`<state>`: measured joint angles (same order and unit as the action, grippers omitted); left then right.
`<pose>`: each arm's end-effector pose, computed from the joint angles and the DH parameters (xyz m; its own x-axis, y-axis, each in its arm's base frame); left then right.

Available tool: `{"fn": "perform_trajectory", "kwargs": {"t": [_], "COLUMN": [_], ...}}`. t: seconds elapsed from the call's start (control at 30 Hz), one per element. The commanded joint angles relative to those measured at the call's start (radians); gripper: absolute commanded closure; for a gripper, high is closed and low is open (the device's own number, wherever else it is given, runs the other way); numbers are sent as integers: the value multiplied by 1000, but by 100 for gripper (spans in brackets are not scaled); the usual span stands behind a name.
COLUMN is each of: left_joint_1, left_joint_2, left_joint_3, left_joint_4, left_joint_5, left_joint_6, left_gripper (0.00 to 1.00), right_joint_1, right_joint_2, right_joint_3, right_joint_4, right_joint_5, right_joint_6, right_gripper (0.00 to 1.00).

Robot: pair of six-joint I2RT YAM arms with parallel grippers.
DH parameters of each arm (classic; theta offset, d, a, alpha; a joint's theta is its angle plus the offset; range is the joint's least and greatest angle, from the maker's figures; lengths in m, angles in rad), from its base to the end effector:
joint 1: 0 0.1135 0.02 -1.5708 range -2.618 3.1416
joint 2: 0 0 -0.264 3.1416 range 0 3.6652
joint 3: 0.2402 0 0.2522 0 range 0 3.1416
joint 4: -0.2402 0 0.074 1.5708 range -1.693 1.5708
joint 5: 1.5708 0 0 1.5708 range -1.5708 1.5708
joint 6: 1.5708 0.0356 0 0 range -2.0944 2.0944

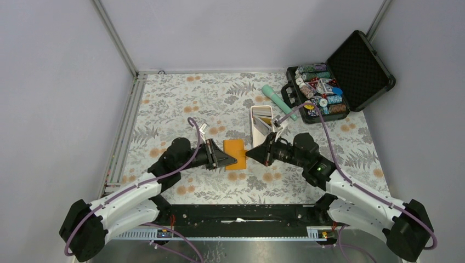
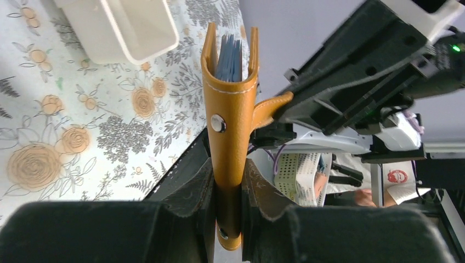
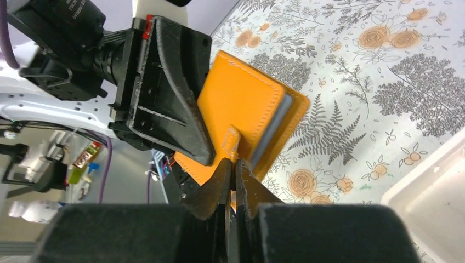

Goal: Put the credit cards into the card holder
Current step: Close the card holder at the center of the board.

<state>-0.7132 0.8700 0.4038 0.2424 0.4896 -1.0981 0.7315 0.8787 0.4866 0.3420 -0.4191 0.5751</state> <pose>0.1390 -0.1424 0.2354 -0.8993 -0.2610 -0.3510 0.2713 0.2966 -0.9157 0.1445 0.1492 0.2733 -0.5277 0.1940 -0.8270 -0.7455 0.3608 0.5603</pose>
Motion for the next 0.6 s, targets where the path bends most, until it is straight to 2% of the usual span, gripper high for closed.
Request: {"fn": "perform_trajectory", "kwargs": {"t": [0.0, 0.2, 0.43, 0.57], "left_joint_1": [3, 6, 8, 12], "left_joint_2": [-17, -19, -5, 12], "left_joint_3": [64, 76, 60, 46], "left_joint_4": [-53, -101, -85, -41], "left_joint_5": [-48, -102, -120, -102], "left_joint_6": [6, -50, -74, -94], "left_gripper": [100, 100, 100, 100], "right_joint_1": [119, 212, 276, 303], "right_joint_2": [57, 146, 182, 177], "right_joint_3": [123, 159, 136, 115], "right_joint_4": [-121, -189, -191, -156], "right_joint_5": [185, 445, 657, 701], "right_joint_6": [-189, -275, -306, -342], "right_gripper": [100, 100, 100, 100]}}
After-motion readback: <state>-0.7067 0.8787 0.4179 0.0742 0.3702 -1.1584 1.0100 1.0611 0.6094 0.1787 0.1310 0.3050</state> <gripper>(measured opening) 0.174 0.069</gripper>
